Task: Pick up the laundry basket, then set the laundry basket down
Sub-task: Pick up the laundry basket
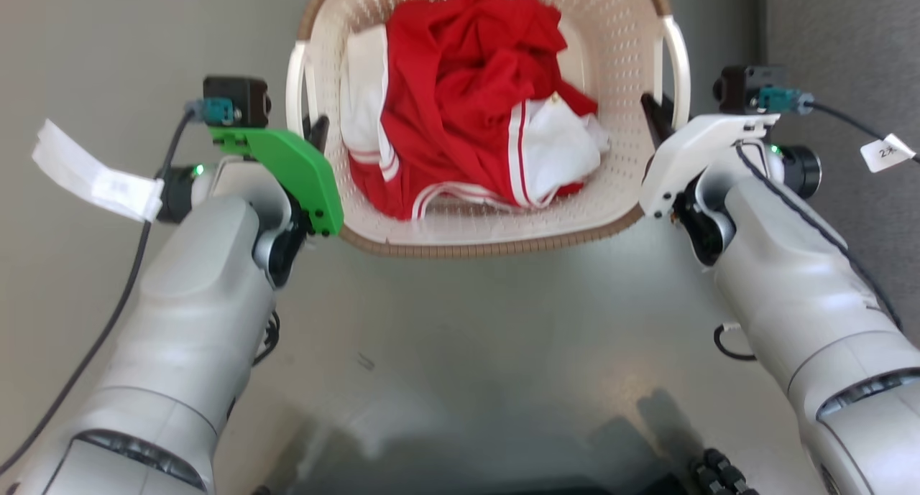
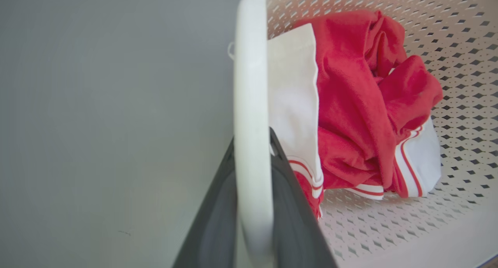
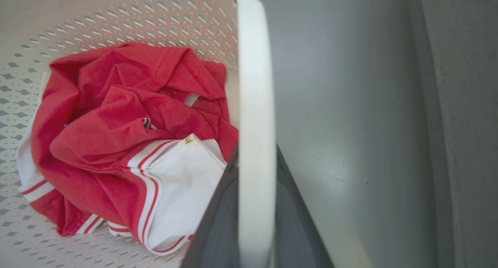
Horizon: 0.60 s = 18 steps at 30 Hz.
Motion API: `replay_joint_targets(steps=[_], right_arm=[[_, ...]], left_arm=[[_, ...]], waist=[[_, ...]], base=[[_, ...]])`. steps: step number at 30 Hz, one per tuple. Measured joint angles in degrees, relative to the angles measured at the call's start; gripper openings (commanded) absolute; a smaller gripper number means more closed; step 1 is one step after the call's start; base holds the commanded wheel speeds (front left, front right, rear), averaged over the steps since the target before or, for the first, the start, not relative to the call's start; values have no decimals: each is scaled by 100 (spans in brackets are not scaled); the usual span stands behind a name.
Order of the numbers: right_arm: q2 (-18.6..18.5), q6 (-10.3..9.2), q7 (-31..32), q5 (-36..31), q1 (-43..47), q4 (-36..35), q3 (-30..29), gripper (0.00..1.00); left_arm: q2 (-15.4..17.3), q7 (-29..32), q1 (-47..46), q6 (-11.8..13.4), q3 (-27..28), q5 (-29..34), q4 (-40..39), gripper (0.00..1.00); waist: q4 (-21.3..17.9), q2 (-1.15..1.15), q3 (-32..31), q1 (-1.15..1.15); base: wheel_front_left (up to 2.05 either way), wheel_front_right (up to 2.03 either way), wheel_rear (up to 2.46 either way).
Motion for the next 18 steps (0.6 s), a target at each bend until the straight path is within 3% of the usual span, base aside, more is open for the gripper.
replay_joint_targets(steps=[18], right_arm=[[76,145,576,108,608,256,332,0]], left_arm=[[-87,168,834,-14,-186,-343,354,0]], waist=[[-28,0,-1376,0]], base=[[0,0,0]])
